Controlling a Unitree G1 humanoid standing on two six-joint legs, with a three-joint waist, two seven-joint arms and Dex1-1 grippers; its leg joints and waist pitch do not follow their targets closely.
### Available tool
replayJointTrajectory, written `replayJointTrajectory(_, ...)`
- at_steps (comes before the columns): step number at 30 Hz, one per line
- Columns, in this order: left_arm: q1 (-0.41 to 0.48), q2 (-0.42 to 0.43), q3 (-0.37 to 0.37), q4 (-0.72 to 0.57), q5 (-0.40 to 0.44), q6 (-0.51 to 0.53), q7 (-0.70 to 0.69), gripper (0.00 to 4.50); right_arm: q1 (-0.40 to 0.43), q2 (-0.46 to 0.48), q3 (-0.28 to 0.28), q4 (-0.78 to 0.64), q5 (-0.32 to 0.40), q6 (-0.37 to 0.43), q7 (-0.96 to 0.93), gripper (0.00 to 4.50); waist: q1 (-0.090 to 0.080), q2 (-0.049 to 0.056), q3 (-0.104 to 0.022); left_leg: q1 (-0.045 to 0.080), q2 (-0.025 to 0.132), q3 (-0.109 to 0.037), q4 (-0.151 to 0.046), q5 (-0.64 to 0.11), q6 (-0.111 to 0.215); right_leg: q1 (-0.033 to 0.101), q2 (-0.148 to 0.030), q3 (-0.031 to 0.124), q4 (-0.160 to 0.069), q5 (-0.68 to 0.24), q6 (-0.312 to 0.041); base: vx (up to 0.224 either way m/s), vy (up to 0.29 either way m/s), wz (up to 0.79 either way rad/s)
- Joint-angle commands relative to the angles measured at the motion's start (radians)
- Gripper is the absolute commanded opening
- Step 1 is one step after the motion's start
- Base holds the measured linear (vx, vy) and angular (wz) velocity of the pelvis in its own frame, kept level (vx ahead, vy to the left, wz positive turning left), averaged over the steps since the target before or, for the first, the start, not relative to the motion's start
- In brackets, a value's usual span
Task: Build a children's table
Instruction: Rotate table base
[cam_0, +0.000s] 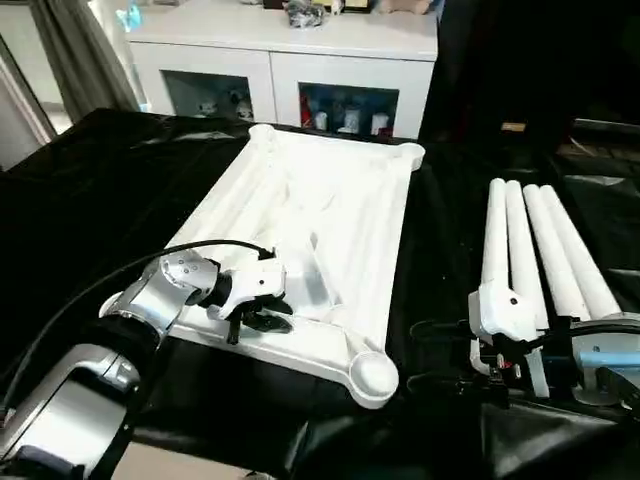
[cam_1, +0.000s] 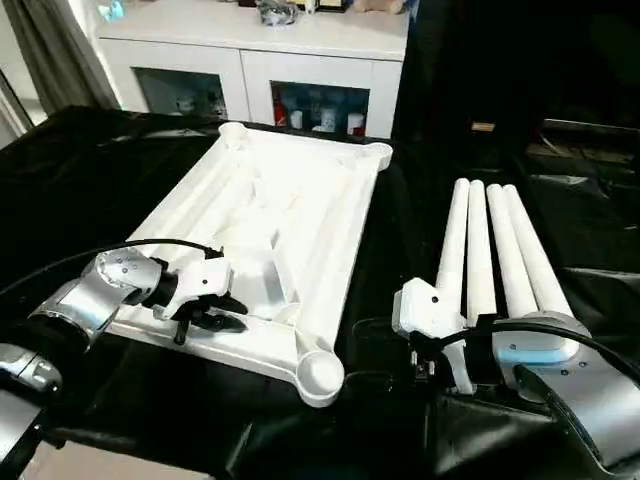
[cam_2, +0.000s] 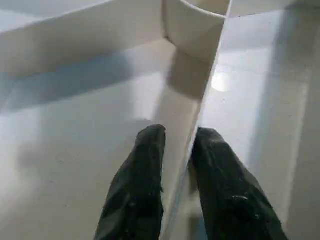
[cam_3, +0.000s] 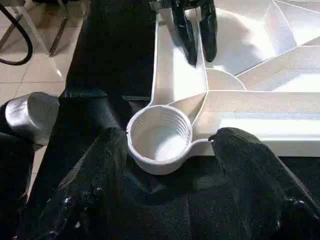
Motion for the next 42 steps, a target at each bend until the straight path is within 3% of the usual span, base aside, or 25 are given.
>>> replayJointTrajectory(1,-0.032,0.002,0.03,0.015,0.011,-0.007,0.049,0.91,0.01,-0.011,-0.004,-0.029,-0.013,0.0,-0.009,3.03,0.004,-0.003,-0.053,0.016,0.042,-0.007,-0.079,-0.21,0.004,0.034,-0.066,0.026,-0.088,-0.043,-0.27,0.0,0.0,0.0)
replayJointTrajectory(5,-0.043,-0.007,0.042,0.046,0.024,0.03,0.098,0.62,0.013,-0.004,0.004,-0.031,-0.023,-0.005,-0.02,3.03,0.005,-0.004,-0.053,0.014,0.041,-0.008,-0.08,-0.199,0.003,0.036,-0.066,0.026,-0.086,-0.032,-0.267,0.0,0.0,0.0)
replayJointTrajectory(7,-0.042,-0.007,0.043,0.056,0.03,0.038,0.108,0.49,0.011,-0.005,0.005,-0.031,-0.028,-0.006,-0.024,3.03,-0.002,-0.003,-0.055,0.007,0.038,-0.011,-0.08,-0.176,0.003,0.041,-0.064,0.023,-0.082,0.01,-0.262,0.0,0.0,0.0)
replayJointTrajectory(15,0.002,0.01,0.063,0.022,0.035,0.064,0.139,0.02,0.01,-0.006,0.006,-0.032,-0.038,-0.005,-0.04,3.03,-0.02,-0.006,-0.056,0.01,0.036,-0.008,-0.077,-0.155,0.025,0.042,-0.061,0.023,-0.084,0.048,-0.28,0.0,0.0,0.0)
replayJointTrajectory(16,0.015,0.013,0.067,0.003,0.033,0.07,0.155,0.02,0.009,-0.004,0.005,-0.027,-0.047,-0.006,-0.051,3.03,-0.021,-0.005,-0.056,0.009,0.038,-0.008,-0.077,-0.149,0.028,0.043,-0.062,0.023,-0.083,0.06,-0.283,0.0,0.0,0.0)
replayJointTrajectory(17,0.021,0.013,0.071,-0.005,0.034,0.078,0.164,0.02,0.005,-0.002,0.006,-0.022,-0.052,-0.006,-0.057,3.03,-0.022,-0.011,-0.056,0.01,0.038,-0.008,-0.078,-0.147,0.03,0.043,-0.061,0.022,-0.083,0.065,-0.282,0.0,0.0,0.0)
replayJointTrajectory(18,0.026,0.016,0.072,-0.011,0.039,0.089,0.176,0.02,0.001,-0.001,0.009,-0.016,-0.061,-0.006,-0.065,3.03,-0.021,-0.008,-0.056,0.011,0.039,-0.008,-0.078,-0.146,0.03,0.042,-0.061,0.022,-0.082,0.067,-0.284,0.0,0.0,0.0)
replayJointTrajectory(20,0.044,0.022,0.075,-0.025,0.042,0.069,0.183,0.02,-0.007,0.004,0.014,-0.003,-0.074,-0.009,-0.08,3.03,-0.022,-0.006,-0.055,0.012,0.039,-0.007,-0.079,-0.147,0.033,0.041,-0.061,0.022,-0.084,0.063,-0.284,0.0,0.0,0.0)
replayJointTrajectory(21,0.059,0.028,0.077,-0.035,0.038,0.031,0.177,0.02,-0.013,0.01,0.016,0.006,-0.083,-0.013,-0.091,3.03,-0.022,-0.014,-0.056,0.012,0.038,-0.005,-0.078,-0.141,0.036,0.042,-0.06,0.022,-0.084,0.067,-0.283,0.0,0.0,0.0)
replayJointTrajectory(26,0.091,0.061,0.08,-0.067,0.03,-0.045,0.126,0.02,-0.023,0.017,0.016,0.017,-0.087,-0.014,-0.1,3.03,-0.02,-0.011,-0.058,0.009,0.038,-0.005,-0.077,-0.109,0.046,0.044,-0.061,0.022,-0.08,0.107,-0.272,0.0,0.0,0.0)
replayJointTrajectory(29,0.099,0.091,0.082,-0.074,0.033,-0.06,0.112,0.02,-0.029,0.021,0.016,0.025,-0.093,-0.016,-0.104,3.03,-0.019,-0.016,-0.06,0.01,0.038,-0.002,-0.076,-0.098,0.057,0.042,-0.061,0.022,-0.078,0.125,-0.271,0.0,0.0,0.0)
replayJointTrajectory(37,0.098,0.148,0.109,-0.078,0.042,-0.05,0.112,0.02,-0.044,0.032,0.026,0.042,-0.104,-0.02,-0.11,3.03,-0.022,-0.013,-0.056,0.013,0.041,-0.002,-0.081,-0.13,0.036,0.037,-0.063,0.022,-0.081,0.058,-0.269,0.0,0.0,0.0)
replayJointTrajectory(42,0.099,0.16,0.119,-0.066,0.033,-0.055,0.103,0.02,-0.053,0.038,0.03,0.047,-0.108,-0.02,-0.11,3.03,-0.021,-0.014,-0.059,0.013,0.039,-0.001,-0.077,-0.1,0.042,0.039,-0.061,0.021,-0.074,0.129,-0.274,0.0,0.0,0.0)
